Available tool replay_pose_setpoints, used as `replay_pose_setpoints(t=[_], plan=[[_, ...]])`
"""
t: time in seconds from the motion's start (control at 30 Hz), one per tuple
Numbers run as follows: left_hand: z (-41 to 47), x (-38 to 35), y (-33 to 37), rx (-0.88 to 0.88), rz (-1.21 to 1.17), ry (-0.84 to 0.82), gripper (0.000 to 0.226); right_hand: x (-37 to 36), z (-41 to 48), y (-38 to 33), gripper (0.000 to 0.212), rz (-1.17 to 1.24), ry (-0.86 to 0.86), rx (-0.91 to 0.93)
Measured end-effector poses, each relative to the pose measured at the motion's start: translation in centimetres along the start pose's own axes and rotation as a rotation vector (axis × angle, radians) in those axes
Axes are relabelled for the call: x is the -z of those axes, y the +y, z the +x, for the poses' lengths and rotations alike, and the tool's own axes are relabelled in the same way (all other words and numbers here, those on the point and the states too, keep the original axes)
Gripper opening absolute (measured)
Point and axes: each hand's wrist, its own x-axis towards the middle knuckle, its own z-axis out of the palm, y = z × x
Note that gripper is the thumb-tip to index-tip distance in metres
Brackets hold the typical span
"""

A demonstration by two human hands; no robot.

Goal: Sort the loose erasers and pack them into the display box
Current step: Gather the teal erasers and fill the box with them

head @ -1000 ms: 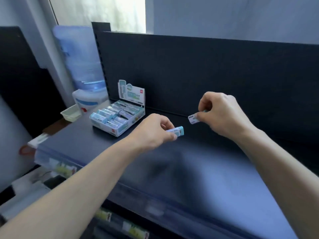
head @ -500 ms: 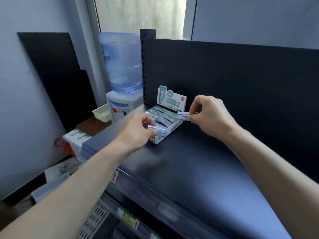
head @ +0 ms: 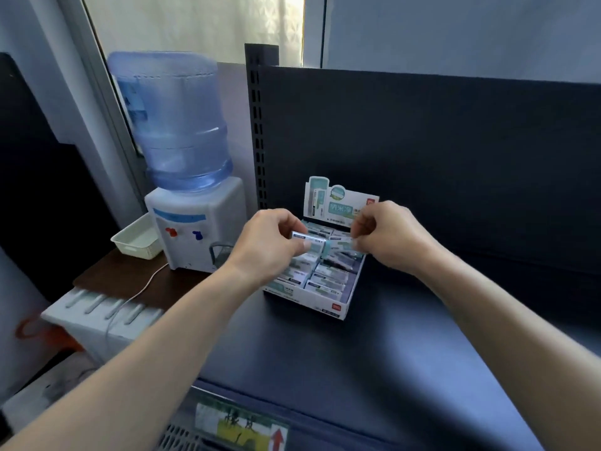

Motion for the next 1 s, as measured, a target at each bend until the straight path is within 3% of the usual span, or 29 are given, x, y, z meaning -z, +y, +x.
replay_pose_setpoints(t=[0.2,0.63,1.0], plan=[[2.2,-0.3,-1.0,-0.008,-0.018,-0.054,0.008,-0.6,0.4,-0.1,0.017,-0.052,-0.036,-0.069],[2.3,0.1,-0.9,0.059,-0.018,-0.119,0.007,0.1,1.8,-1.2,0.018,-0.213,-0.201,-0.031],[1.8,0.4,-0.4,0.053,-0.030,-0.064,0.007,0.6,2.2,-1.6,0.016,-0.216,-0.246,-0.042]])
